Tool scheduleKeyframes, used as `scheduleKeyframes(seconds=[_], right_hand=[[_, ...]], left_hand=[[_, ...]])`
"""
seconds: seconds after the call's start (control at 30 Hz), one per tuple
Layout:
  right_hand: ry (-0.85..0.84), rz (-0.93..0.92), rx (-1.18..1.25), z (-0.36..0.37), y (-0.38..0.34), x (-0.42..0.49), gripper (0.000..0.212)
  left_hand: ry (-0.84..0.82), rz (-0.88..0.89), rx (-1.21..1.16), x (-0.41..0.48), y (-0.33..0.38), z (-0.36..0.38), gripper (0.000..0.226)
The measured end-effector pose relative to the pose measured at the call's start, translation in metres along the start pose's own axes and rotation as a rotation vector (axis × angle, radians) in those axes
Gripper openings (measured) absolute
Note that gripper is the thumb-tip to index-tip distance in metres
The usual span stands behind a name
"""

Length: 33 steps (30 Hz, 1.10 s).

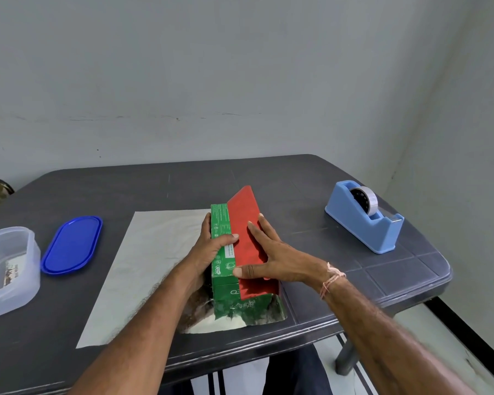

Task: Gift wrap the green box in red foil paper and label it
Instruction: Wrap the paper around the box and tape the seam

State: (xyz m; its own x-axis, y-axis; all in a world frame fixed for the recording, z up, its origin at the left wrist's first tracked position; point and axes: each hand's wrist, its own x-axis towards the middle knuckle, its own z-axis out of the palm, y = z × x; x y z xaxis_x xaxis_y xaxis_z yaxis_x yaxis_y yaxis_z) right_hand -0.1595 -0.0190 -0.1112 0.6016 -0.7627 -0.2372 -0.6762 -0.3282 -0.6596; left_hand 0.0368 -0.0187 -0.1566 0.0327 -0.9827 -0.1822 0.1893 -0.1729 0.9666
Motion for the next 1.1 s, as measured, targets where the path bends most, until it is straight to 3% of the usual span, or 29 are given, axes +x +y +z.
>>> scheduleKeyframes(seconds=[0.27,0.43,0.5,0.53,0.63,0.73,0.8,0.9,0.97,1.1], right_hand=[[-0.002,0.004,0.01,0.0,0.0,0.001,0.126],[0.041,-0.044,0.093,-0.007,-0.003,-0.013,0.123],[0.234,-0.055,0.148,-0.016,0.003,-0.024,0.115],[0.408,-0.022,0.112,-0.02,0.012,-0.027,0.114],[0.977,0.285,-0.106,-0.036,0.053,-0.033,0.118],[1.263,0.552,0.031,-0.056,0.097,-0.046,0.121],[1.286,0.596,0.21,-0.069,0.12,-0.057,0.115],[1.273,0.558,0.438,-0.079,0.141,-0.071,0.072],[1.263,0.567,0.368,-0.08,0.144,-0.075,0.058],[1.196,0.587,0.15,-0.069,0.128,-0.064,0.059]], left_hand=[[-0.006,0.002,0.03,-0.003,0.004,0.003,0.084],[-0.017,-0.002,0.026,-0.003,0.004,0.0,0.088],[-0.009,0.001,0.029,-0.001,0.003,0.0,0.095],[-0.001,0.008,0.033,-0.001,0.003,0.0,0.098],[0.016,0.044,0.052,0.002,0.002,0.002,0.092],[0.007,0.047,0.051,0.003,0.001,0.0,0.087],[0.003,0.05,0.055,0.004,0.0,-0.001,0.088],[0.005,0.053,0.055,0.005,0.001,0.0,0.088],[0.002,0.058,0.057,0.005,0.001,-0.001,0.087],[0.002,0.055,0.051,0.005,0.0,-0.002,0.091]])
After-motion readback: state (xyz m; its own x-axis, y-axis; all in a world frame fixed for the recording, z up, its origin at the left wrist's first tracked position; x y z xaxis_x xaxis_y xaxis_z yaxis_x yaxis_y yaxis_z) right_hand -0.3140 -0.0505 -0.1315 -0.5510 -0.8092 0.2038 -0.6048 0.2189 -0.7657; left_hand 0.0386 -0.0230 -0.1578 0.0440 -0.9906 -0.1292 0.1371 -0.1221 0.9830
